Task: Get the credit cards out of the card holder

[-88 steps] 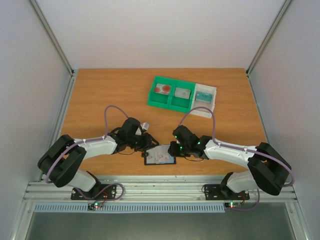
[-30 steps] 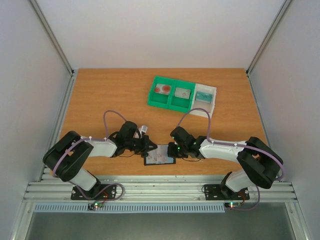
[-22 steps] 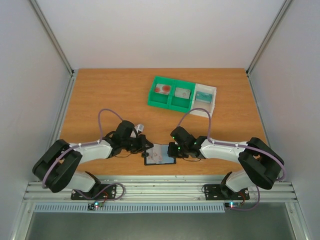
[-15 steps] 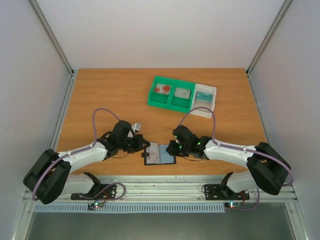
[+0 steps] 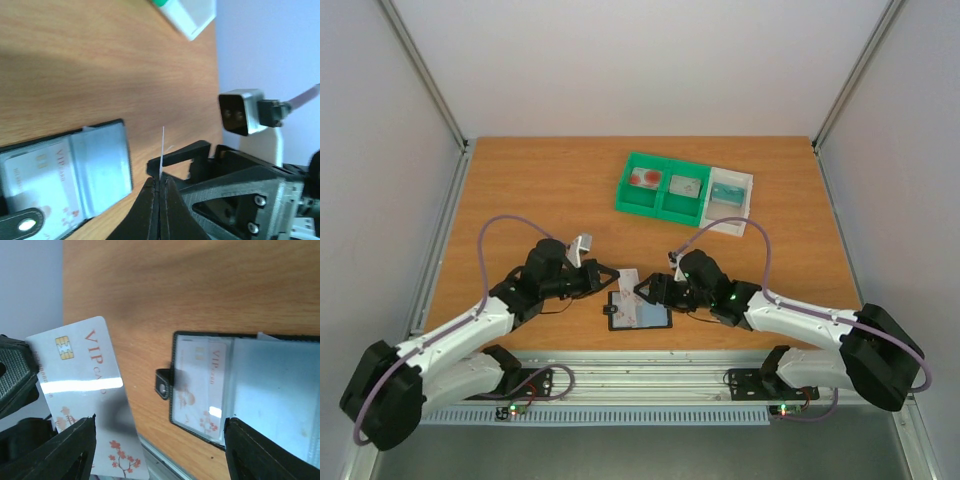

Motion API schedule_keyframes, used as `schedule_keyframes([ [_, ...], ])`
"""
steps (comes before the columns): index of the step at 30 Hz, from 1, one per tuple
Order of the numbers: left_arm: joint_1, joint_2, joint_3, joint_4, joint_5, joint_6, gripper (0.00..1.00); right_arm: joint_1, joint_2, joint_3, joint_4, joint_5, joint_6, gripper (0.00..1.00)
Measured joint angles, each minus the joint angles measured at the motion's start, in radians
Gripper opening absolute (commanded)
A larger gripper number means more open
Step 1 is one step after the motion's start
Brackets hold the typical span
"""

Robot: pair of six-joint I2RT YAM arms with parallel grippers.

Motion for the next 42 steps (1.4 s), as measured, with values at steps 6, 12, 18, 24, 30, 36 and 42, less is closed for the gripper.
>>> schedule_keyframes([
  [6,0.0,-0.094,-0.003,0.058,-0.014,-0.05,0.01,0.0,-0.041,-0.003,0.085,-0.037,0.029,0.63],
  [12,0.0,-0.106,-0.055,0.18,-0.014,-0.121,0.0,-0.001,-0.061,-0.006,0.166,-0.073,0.046,0.18],
  [18,0.004,-0.105,-0.079,0.225,-0.018,-0.158,0.17,-0.001,-0.119,-0.012,0.198,-0.106,0.03,0.01],
  [24,0.009,-0.131,-0.078,0.233,0.033,-0.131,0.42,-0.001,-0.184,0.005,0.113,-0.163,-0.071,0.01],
  [30,0.016,-0.206,-0.047,0.184,0.144,-0.034,0.51,-0.001,-0.229,0.066,-0.026,-0.274,-0.207,0.01],
  [36,0.018,-0.216,0.053,0.072,0.34,0.096,0.42,-0.001,-0.249,0.121,-0.124,-0.393,-0.296,0.01],
  [42,0.018,-0.213,0.109,-0.053,0.462,0.205,0.05,-0.001,-0.249,0.183,-0.187,-0.455,-0.35,0.01],
])
